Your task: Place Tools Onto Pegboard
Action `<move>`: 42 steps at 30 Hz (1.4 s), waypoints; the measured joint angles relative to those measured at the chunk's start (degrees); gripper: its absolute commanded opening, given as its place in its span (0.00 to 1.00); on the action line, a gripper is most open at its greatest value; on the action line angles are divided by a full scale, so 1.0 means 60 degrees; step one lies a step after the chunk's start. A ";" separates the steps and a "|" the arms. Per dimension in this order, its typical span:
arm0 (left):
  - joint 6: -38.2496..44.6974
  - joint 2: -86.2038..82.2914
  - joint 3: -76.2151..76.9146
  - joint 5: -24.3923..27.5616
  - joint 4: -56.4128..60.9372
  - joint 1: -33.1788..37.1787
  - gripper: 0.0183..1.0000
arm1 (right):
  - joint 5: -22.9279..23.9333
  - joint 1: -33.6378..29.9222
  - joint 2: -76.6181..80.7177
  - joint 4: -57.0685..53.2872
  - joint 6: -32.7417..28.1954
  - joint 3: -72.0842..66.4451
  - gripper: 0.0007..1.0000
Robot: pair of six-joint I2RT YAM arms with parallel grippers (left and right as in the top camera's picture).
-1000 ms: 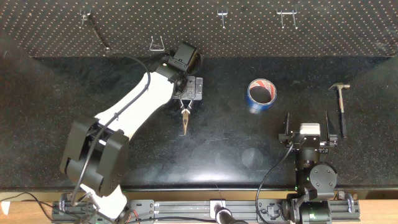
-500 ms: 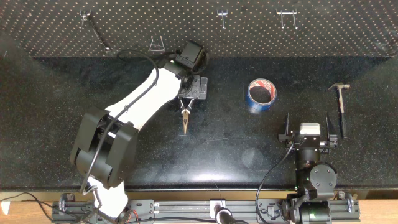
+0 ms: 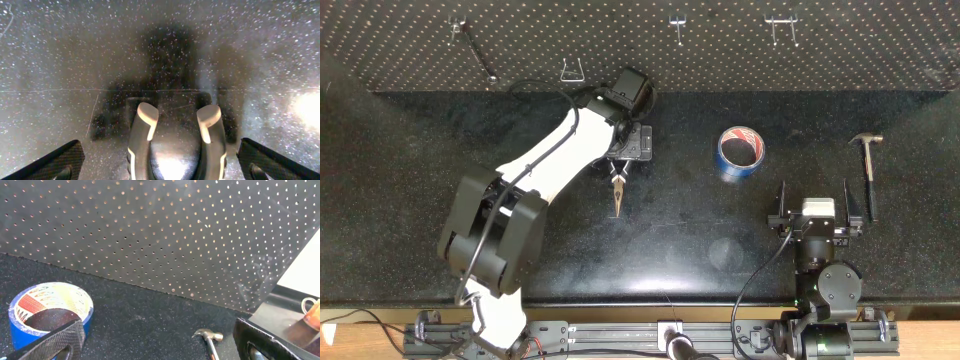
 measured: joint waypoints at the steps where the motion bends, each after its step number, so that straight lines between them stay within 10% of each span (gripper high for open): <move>1: 0.0000 0.0033 0.0000 0.0007 0.0000 0.0000 1.00 | 0.0000 0.0000 0.0000 0.0000 0.0000 0.0000 0.98; 34: -0.0499 0.0189 0.0055 0.0423 -0.0007 0.0000 1.00 | 0.0000 0.0000 0.0000 0.0000 0.0000 0.0000 0.98; 42: -0.0506 0.0189 0.0055 0.0426 -0.0004 0.0000 0.85 | 0.0000 0.0000 0.0000 0.0000 0.0000 0.0000 0.98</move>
